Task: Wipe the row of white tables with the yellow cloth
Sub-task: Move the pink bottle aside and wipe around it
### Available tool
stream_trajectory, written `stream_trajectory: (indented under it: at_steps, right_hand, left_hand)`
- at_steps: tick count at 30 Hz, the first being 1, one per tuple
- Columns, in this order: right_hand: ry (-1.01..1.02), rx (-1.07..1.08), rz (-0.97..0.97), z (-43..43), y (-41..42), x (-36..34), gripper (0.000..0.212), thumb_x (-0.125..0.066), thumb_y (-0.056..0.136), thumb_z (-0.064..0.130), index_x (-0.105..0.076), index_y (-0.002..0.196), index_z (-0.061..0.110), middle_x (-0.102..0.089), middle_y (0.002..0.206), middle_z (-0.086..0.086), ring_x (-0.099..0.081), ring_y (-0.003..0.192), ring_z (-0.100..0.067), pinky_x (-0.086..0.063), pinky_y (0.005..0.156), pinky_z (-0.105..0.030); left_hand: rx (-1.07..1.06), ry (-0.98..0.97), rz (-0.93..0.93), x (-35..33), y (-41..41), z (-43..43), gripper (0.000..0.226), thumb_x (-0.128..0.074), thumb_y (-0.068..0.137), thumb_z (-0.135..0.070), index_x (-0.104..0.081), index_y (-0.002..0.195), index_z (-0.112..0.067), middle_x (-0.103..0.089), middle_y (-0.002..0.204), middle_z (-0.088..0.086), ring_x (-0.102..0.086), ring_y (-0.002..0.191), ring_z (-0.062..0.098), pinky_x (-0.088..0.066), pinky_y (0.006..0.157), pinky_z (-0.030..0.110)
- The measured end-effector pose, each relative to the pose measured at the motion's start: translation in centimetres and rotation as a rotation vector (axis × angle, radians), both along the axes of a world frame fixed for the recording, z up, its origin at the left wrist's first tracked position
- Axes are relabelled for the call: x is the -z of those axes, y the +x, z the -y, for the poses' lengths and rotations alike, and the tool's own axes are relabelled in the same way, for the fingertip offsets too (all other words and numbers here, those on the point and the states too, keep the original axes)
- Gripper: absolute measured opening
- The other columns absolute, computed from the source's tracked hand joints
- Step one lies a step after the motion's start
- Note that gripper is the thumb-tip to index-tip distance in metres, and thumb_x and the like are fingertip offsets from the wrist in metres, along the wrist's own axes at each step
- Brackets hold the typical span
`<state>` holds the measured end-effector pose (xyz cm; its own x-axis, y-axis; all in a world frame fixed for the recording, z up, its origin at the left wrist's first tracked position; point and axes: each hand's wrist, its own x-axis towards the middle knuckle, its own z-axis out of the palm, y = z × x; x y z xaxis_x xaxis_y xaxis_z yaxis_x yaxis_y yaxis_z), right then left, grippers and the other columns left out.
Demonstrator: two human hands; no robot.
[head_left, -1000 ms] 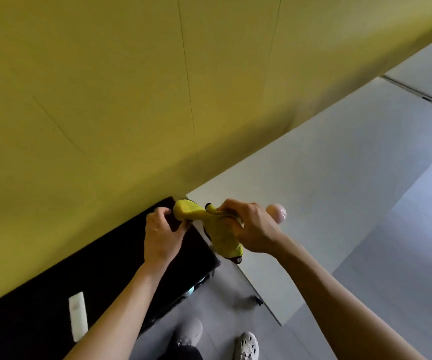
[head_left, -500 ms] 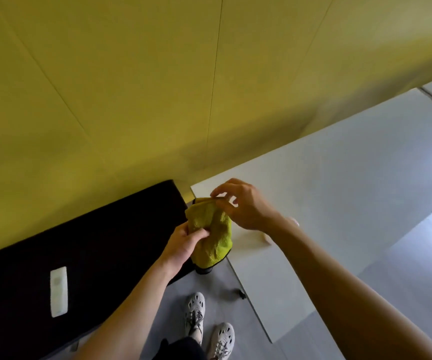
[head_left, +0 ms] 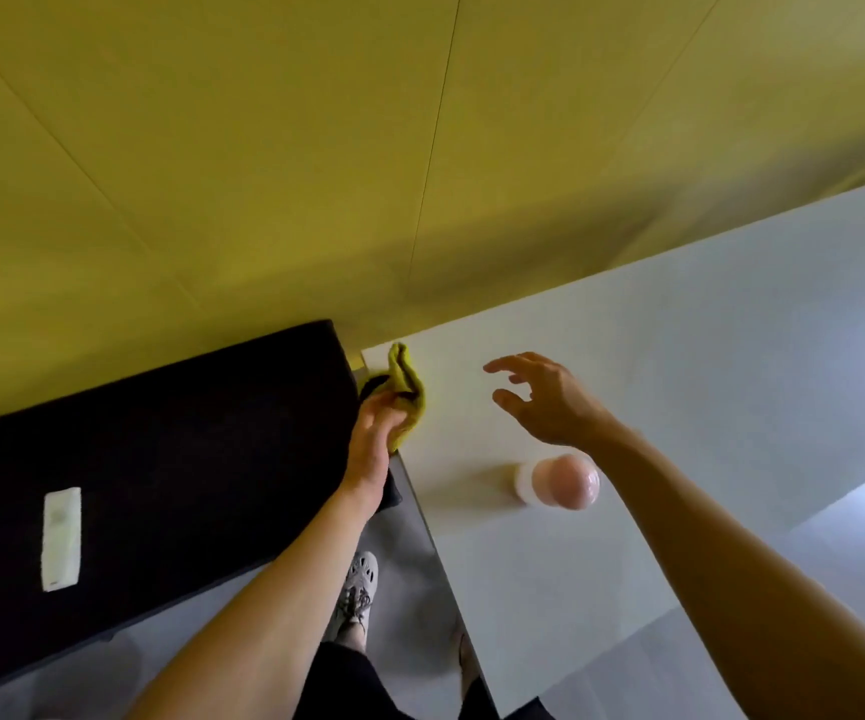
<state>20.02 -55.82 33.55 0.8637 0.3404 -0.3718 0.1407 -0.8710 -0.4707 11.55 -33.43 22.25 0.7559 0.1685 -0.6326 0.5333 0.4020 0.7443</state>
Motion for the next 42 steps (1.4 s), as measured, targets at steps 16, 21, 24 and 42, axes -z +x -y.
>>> stream_trajectory:
  at_steps: [16,21,24,42]
  right_hand:
    - [0.154,-0.577,0.51,1.3,8.2,17.5,0.065,-0.054,0.106,0.044,-0.044,0.166,0.021,-0.026,0.178,-0.015,-0.015,0.168,-0.034,-0.014,0.133,-0.064]
    - [0.199,-0.603,0.57,1.5,8.3,18.5,0.072,-0.062,0.101,0.048,-0.046,0.165,0.02,-0.031,0.176,-0.016,-0.019,0.167,-0.036,-0.014,0.132,-0.066]
    - [0.242,-0.625,0.588,1.4,8.2,18.6,0.072,-0.066,0.1,0.05,-0.049,0.164,0.02,-0.038,0.173,-0.014,-0.027,0.165,-0.035,-0.02,0.132,-0.064]
    - [0.2,-0.571,0.638,1.1,8.1,18.0,0.06,-0.064,0.102,0.046,-0.059,0.156,0.02,-0.041,0.169,-0.024,-0.034,0.161,-0.042,-0.024,0.131,-0.06]
  left_hand:
    - [-0.175,0.981,-0.484,5.4,5.4,6.1,0.104,-0.061,0.09,-0.084,-0.034,0.161,-0.013,-0.053,0.148,0.018,-0.062,0.126,0.048,-0.055,0.094,0.054]
    - [-0.136,1.149,-0.465,5.7,8.1,4.4,0.1,-0.055,0.094,-0.082,-0.034,0.161,-0.01,-0.055,0.147,0.016,-0.066,0.121,0.046,-0.056,0.088,0.05]
    - [-0.141,1.238,-0.38,5.9,8.4,4.3,0.097,-0.053,0.098,-0.078,-0.031,0.166,-0.012,-0.055,0.148,0.016,-0.069,0.116,0.044,-0.058,0.079,0.048]
    - [-0.106,1.191,-0.27,6.9,2.9,6.4,0.085,-0.056,0.102,-0.069,-0.034,0.163,-0.015,-0.053,0.149,0.016,-0.065,0.123,0.045,-0.058,0.083,0.053]
